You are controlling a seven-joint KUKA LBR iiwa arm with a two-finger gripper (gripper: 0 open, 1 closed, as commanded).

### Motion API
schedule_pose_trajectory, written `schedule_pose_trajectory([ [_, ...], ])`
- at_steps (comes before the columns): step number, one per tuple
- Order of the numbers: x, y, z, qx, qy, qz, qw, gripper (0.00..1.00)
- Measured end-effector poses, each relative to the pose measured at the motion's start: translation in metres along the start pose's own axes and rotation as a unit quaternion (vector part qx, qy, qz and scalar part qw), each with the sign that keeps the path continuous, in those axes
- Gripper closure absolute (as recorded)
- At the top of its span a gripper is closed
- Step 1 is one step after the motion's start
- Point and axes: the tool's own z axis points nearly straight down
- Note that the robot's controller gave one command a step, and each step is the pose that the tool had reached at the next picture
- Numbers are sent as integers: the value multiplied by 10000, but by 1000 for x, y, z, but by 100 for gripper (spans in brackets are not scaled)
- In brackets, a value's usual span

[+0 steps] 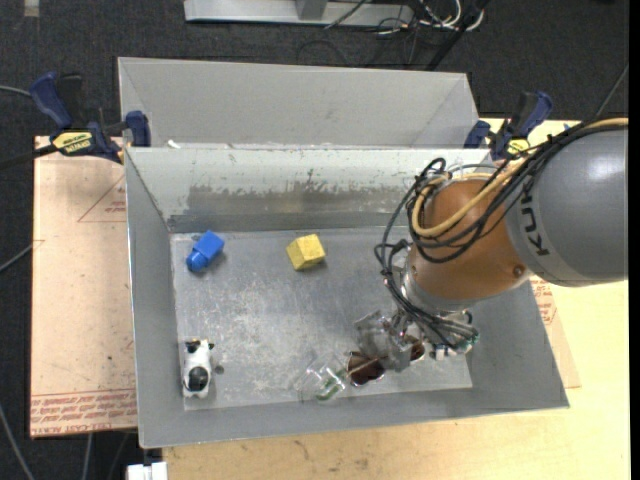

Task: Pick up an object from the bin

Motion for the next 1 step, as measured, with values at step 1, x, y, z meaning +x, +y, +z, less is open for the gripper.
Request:
schedule_pose_trajectory([
  [1, 1, 1, -4, -10, 16, -2, 10000, 100],
])
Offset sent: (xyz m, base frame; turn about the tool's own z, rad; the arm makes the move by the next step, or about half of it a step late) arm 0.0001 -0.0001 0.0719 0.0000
